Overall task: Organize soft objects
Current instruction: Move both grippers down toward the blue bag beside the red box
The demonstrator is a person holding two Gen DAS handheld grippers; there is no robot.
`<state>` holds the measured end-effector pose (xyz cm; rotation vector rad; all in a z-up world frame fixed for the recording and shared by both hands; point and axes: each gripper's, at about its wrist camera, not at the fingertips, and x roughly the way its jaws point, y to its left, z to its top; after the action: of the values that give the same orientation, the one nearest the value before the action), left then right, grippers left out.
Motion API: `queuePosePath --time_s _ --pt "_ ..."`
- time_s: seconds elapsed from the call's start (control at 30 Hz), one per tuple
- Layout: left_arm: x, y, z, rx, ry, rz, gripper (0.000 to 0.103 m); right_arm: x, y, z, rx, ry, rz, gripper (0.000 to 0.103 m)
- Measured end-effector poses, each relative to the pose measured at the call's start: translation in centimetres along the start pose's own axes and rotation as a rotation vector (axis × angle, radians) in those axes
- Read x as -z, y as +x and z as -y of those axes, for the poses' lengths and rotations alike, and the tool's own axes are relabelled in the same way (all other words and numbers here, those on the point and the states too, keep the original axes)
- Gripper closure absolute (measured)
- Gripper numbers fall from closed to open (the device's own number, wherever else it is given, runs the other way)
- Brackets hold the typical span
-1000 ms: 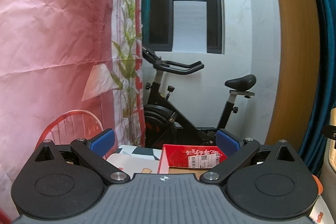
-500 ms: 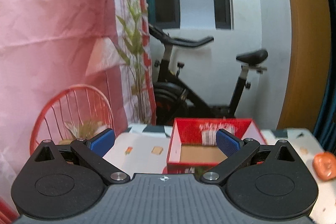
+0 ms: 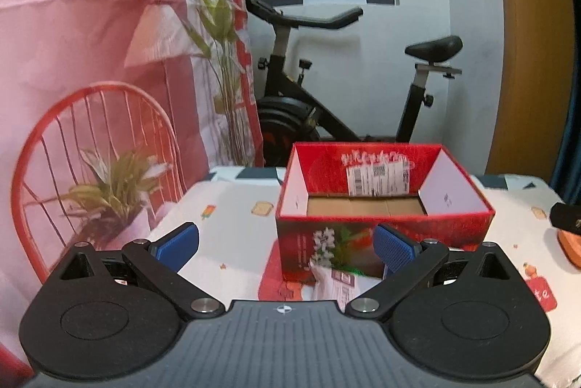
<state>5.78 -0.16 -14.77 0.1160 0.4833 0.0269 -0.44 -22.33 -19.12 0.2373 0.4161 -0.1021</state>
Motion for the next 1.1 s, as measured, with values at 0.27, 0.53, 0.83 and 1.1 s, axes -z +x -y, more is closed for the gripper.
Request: queuePosePath --time_s 0.27,0.53,0.83,1.1 --pt "1.7 2.2 0.4 -0.021 0.017 -0.045 0.0 2.8 2.8 -0.1 0.014 -0.007 -0.075 0.0" --pt "4.4 5.0 -0.5 0.042 -0.081 -0.172 0.0 4.7 4.7 0.8 0.006 0.0 -0.143 0.0" --pt "5.2 7.0 1.1 0.012 -0.003 -0.244 0.0 6.0 7.5 1.0 0.008 -0.03 -0.165 0.0" --pt "5.0 8.2 1.8 0.073 -0.007 -0.239 0.0 7.1 9.9 1.0 -0.045 -0.031 -0.225 0.0"
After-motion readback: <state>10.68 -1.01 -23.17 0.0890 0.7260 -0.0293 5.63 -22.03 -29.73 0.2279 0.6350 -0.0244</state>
